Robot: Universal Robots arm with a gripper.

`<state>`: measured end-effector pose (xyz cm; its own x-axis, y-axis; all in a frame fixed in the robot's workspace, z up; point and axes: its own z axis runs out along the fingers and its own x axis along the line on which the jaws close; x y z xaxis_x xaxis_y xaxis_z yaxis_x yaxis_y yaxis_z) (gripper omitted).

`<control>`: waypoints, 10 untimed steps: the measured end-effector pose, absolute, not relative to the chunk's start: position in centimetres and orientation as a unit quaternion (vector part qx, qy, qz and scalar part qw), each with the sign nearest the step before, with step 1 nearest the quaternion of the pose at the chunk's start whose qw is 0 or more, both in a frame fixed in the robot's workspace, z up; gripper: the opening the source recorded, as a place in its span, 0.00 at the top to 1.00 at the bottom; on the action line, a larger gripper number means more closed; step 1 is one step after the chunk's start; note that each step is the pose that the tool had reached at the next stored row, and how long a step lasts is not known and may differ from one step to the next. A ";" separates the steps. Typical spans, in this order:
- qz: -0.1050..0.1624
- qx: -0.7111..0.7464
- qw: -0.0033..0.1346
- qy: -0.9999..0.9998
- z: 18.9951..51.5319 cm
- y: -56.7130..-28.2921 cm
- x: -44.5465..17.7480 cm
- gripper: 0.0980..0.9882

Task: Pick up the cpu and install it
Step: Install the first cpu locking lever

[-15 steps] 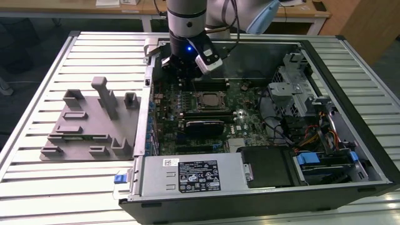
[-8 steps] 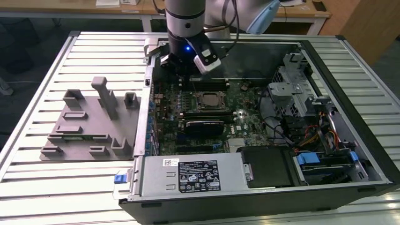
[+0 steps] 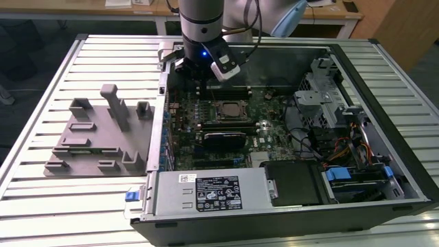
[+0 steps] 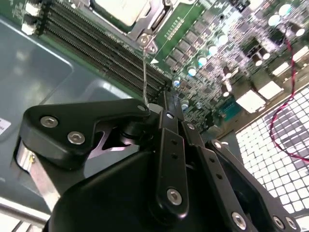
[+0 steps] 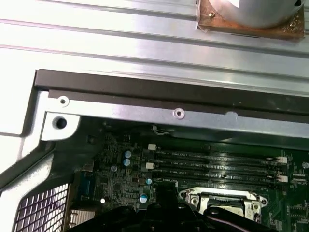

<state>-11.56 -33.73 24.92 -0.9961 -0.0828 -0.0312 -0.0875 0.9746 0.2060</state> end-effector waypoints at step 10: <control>0.105 -0.043 0.011 0.994 24.9 -33.7 -11.0 0.99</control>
<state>-10.95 -33.73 24.92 -0.9961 -0.0828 -0.0312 -0.0874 0.9745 0.2068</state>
